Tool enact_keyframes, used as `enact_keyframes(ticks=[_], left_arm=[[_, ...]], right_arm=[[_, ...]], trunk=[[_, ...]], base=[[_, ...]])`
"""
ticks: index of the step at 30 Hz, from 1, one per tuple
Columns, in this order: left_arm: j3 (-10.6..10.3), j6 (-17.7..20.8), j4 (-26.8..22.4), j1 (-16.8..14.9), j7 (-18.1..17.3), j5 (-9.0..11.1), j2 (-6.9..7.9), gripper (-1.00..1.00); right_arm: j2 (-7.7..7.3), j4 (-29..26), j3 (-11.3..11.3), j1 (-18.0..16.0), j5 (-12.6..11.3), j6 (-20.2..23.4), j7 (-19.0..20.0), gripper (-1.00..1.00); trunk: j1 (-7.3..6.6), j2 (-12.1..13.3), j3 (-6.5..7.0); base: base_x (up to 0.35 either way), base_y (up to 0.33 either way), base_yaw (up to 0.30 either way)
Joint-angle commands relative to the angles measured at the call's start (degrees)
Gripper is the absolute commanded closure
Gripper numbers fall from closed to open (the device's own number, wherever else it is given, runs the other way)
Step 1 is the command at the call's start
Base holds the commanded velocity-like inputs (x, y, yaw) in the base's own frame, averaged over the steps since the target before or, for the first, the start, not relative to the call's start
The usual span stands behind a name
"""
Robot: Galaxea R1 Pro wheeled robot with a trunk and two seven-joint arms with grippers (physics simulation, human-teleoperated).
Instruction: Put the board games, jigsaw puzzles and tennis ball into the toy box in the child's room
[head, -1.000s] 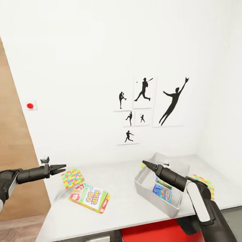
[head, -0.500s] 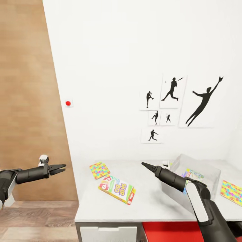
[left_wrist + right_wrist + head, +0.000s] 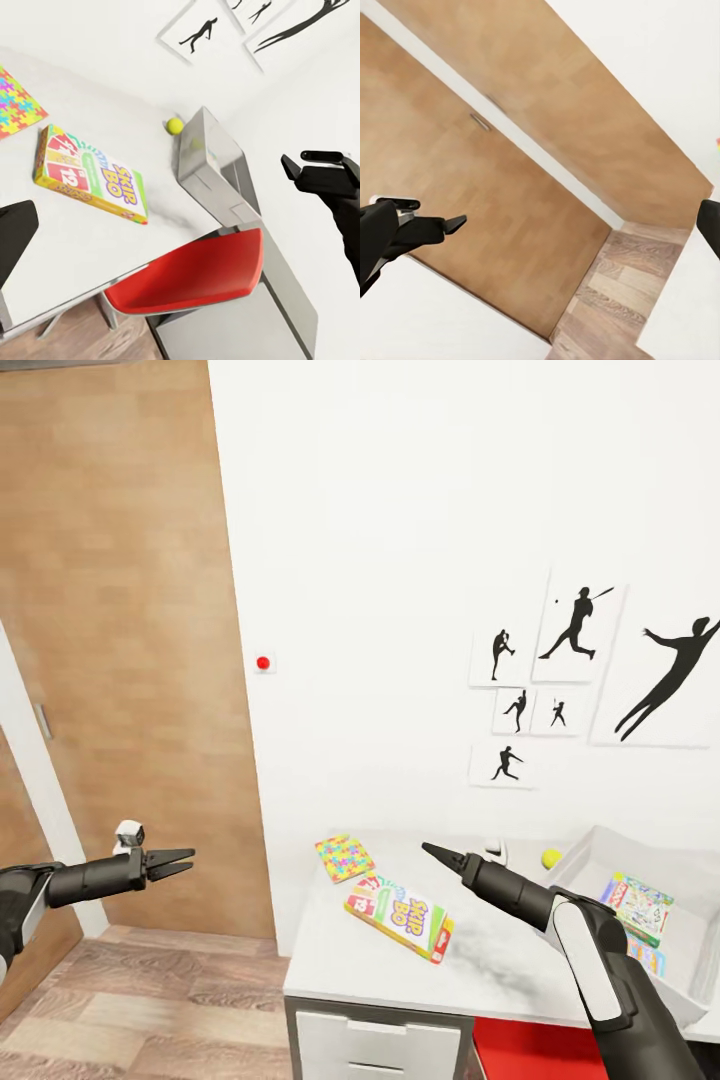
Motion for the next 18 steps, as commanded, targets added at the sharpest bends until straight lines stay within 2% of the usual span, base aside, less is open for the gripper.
enact_keyframes(ticks=[1, 18], left_arm=[[0.16, 0.6, 0.0, -0.03, -0.37, -0.36, -0.01, -1.0], [0.19, 0.59, 0.03, -0.03, -0.37, -0.36, -0.08, -1.0]], right_arm=[[0.02, 0.0, -0.07, -0.02, -0.05, 0.31, 0.14, -1.0], [-0.14, 0.06, -0.14, -0.02, -0.03, 0.3, 0.05, -1.0]], trunk=[[0.02, -0.05, -0.03], [0.02, -0.05, -0.05]], base=[[-0.006, 0.026, 0.035], [-0.001, 0.083, 0.006]])
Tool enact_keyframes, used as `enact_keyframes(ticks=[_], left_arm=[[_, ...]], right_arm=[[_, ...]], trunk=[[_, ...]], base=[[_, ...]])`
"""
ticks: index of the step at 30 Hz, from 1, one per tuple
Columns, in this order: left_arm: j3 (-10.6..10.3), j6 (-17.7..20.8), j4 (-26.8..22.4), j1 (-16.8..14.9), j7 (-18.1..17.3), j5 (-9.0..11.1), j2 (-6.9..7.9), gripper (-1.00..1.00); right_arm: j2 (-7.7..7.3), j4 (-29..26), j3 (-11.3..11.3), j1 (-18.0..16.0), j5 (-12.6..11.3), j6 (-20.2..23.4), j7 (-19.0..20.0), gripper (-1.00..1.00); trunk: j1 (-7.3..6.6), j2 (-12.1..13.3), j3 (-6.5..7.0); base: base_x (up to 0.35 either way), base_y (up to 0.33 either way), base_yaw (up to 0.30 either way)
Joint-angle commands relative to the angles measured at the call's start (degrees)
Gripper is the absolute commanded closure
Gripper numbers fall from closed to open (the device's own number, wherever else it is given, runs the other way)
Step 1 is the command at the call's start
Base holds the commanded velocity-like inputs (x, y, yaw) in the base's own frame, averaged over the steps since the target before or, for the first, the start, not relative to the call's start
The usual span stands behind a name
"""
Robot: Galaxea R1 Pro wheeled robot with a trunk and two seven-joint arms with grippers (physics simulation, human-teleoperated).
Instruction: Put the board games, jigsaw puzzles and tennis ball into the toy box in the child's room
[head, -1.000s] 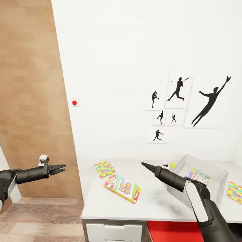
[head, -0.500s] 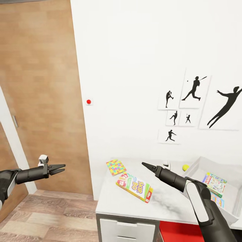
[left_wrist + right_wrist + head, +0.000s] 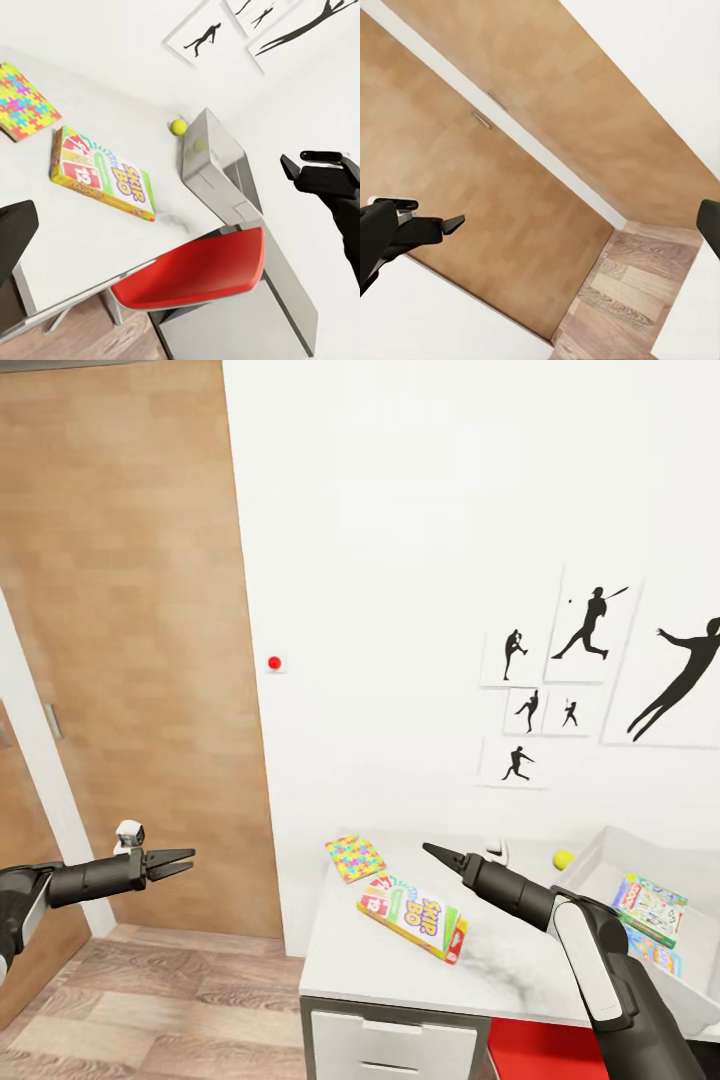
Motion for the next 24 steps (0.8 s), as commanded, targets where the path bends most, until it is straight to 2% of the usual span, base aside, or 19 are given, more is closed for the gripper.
enact_keyframes(ticks=[1, 9, 17, 24], left_arm=[[0.14, 0.61, 0.01, -0.02, -0.37, -0.36, -0.03, -1.0], [0.14, 0.59, -0.02, -0.02, -0.37, -0.36, 0.03, -1.0], [-0.06, 0.54, 0.0, -0.02, -0.37, -0.36, -0.11, -1.0], [-0.18, 0.55, 0.01, -0.02, -0.37, -0.36, -0.22, -1.0]], right_arm=[[0.0, -0.01, -0.09, -0.03, -0.05, 0.32, 0.14, -1.0], [-0.04, 0.07, -0.22, -0.03, 0.0, 0.32, 0.07, -1.0], [-0.06, 0.11, -0.23, -0.03, 0.06, 0.25, -0.3, -1.0], [0.43, 0.1, -0.11, -0.03, 0.07, 0.3, -3.89, -1.0]], trunk=[[0.02, -0.04, -0.03], [0.02, -0.04, -0.12], [0.02, -0.04, -0.68], [0.02, -0.04, -1.06]], base=[[0.0, 0.079, 0.0], [0.0, 0.153, 0.0], [0.0, 0.056, 0.006], [0.0, 0.009, 0.038]])
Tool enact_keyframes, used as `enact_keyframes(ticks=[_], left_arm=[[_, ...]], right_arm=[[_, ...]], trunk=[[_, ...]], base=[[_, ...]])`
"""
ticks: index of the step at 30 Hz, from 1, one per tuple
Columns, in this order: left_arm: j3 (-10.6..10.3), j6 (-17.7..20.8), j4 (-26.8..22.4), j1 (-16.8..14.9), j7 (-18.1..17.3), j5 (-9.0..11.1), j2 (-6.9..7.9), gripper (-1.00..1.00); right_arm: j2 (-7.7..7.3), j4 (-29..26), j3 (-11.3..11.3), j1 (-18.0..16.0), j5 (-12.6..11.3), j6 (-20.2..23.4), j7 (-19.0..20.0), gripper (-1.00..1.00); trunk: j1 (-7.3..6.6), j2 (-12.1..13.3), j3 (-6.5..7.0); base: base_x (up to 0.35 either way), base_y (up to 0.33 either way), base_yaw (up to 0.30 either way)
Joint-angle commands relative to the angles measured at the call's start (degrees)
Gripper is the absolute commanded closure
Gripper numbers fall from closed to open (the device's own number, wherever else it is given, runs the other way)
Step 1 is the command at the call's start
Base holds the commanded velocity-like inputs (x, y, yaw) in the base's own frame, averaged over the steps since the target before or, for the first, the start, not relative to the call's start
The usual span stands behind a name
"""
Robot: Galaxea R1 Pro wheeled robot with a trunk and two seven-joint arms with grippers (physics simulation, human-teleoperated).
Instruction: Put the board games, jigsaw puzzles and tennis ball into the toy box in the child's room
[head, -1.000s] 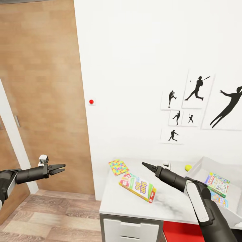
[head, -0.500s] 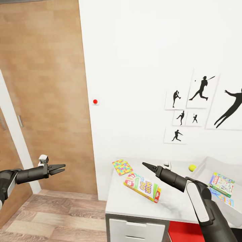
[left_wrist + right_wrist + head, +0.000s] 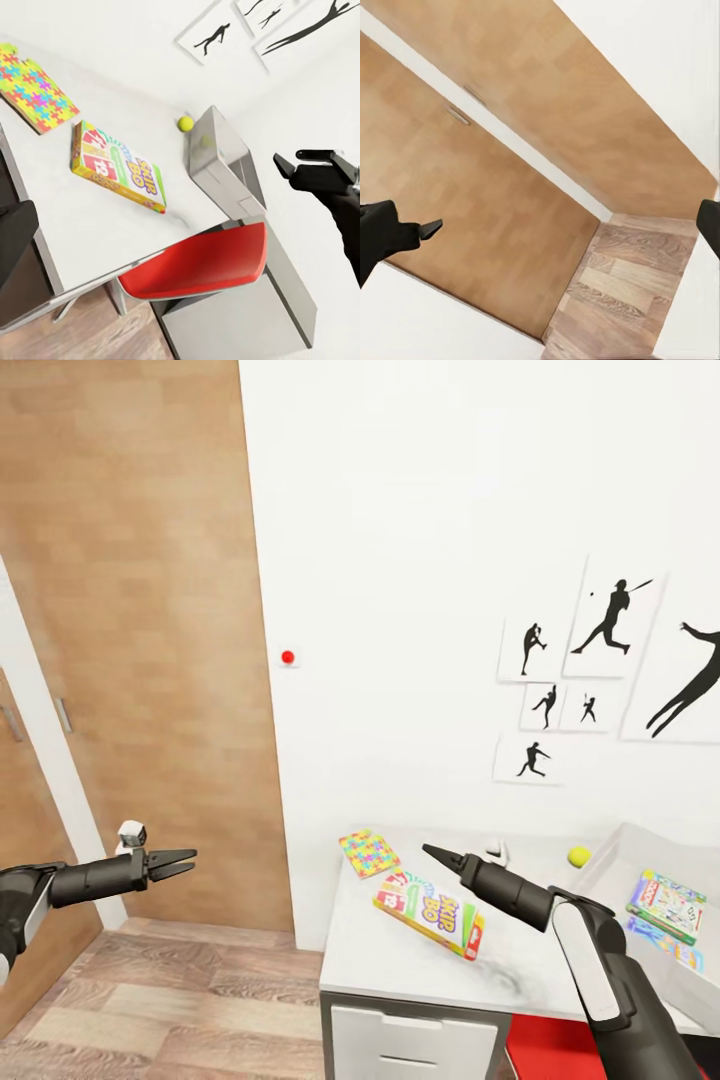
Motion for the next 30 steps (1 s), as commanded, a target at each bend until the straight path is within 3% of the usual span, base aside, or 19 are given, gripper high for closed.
enact_keyframes(ticks=[1, 8, 16, 21, 22, 25, 30], left_arm=[[0.14, 0.6, -0.01, -0.03, -0.37, -0.36, -0.03, -1.0], [0.01, 0.6, -0.01, -0.03, -0.37, -0.36, -0.12, -1.0], [-0.02, 0.6, -0.03, -0.03, -0.37, -0.36, -0.15, -1.0], [-0.09, 0.63, -0.02, -0.03, -0.37, -0.4, -0.15, -1.0], [-0.09, 0.64, -0.03, -0.03, -0.37, -0.4, -0.15, -1.0], [-0.05, 0.66, -0.03, -0.03, -0.37, -0.42, -0.15, -1.0], [-0.04, 0.77, -0.01, -0.03, -0.37, -0.44, -0.15, -1.0]], right_arm=[[0.07, 0.0, -0.07, -0.03, -0.08, 0.41, -0.81, -1.0], [0.26, -0.38, 0.01, -0.34, -0.36, 1.48, -8.18, -1.0], [0.71, 1.16, 0.05, -7.32, -0.43, 8.41, -19.61, -1.0], [1.53, 6.37, 0.55, -13.29, -0.56, 10.67, -30.22, -1.0], [1.94, 8.94, 0.77, -15.73, -0.63, 11.09, -34.4, -1.0], [2.62, 14.66, 1.02, -20.04, -0.75, 11.51, -41.61, -1.0], [2.92, 20.38, 1.03, -23.06, -1.1, 11.51, -46.5, -1.0]], trunk=[[0.02, -0.05, -0.05], [0.02, -0.05, -0.12], [0.02, -0.05, -0.13], [0.02, -0.05, -0.13], [0.02, -0.05, -0.13], [0.02, -0.05, -0.13], [0.02, -0.05, -0.13]], base=[[0.0, 0.003, 0.016], [0.0, 0.001, 0.007], [0.0, 0.0, 0.001], [0.0, 0.0, 0.0], [0.0, 0.0, 0.0], [0.0, 0.0, 0.0], [0.0, 0.042, 0.0]])
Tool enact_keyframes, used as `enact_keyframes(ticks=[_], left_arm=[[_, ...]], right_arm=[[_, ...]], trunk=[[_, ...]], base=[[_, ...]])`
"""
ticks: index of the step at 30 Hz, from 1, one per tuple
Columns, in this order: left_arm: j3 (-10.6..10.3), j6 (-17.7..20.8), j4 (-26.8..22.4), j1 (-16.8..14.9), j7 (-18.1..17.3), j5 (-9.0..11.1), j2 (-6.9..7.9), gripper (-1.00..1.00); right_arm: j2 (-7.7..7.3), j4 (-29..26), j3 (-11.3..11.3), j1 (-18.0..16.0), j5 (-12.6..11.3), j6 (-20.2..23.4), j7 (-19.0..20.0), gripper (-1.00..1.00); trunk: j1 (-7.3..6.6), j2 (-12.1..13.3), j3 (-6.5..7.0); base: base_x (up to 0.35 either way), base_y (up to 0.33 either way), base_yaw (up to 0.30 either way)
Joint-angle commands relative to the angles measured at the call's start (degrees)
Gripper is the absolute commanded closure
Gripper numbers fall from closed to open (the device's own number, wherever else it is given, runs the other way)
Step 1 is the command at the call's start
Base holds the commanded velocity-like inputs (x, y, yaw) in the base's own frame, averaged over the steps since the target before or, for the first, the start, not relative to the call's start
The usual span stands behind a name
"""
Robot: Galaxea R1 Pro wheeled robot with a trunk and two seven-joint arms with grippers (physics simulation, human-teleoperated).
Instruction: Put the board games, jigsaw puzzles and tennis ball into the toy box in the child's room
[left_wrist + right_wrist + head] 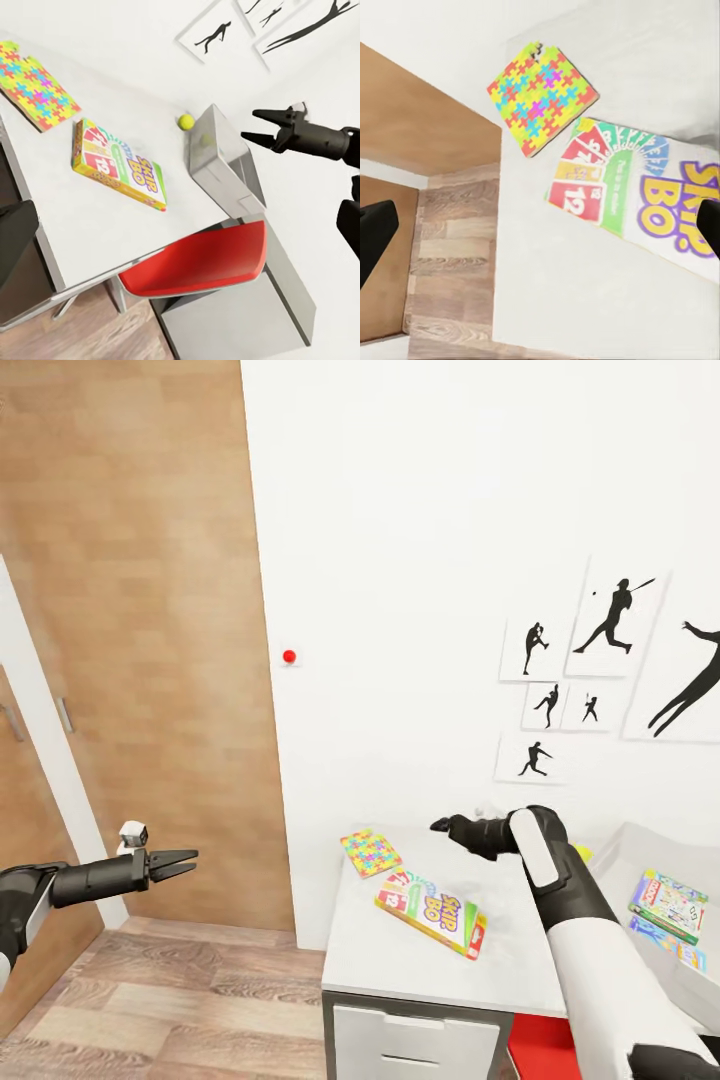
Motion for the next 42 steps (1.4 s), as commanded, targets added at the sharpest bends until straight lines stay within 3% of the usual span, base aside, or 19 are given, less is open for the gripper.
enact_keyframes(ticks=[1, 26, 42], left_arm=[[0.16, 0.62, 0.0, -0.02, -0.37, -0.37, -0.02, -1.0], [0.18, 0.68, 0.03, -0.02, -0.37, -0.38, -0.11, -1.0], [0.24, 0.68, 0.04, -0.02, -0.37, -0.38, -0.11, -1.0]], right_arm=[[0.05, 0.58, -0.01, -0.33, -0.67, 0.17, -1.06, -1.0], [0.13, 3.41, 0.14, -1.62, 0.28, 0.15, -3.47, -1.0], [-0.42, 4.61, 0.22, -1.86, 0.28, -3.17, -3.69, -1.0]], trunk=[[0.02, -0.05, -0.03], [0.02, -0.05, -0.05], [0.02, -0.05, -1.32]], base=[[0.0, 0.144, 0.0], [0.001, 0.05, 0.0], [0.097, 0.0, 0.0]])
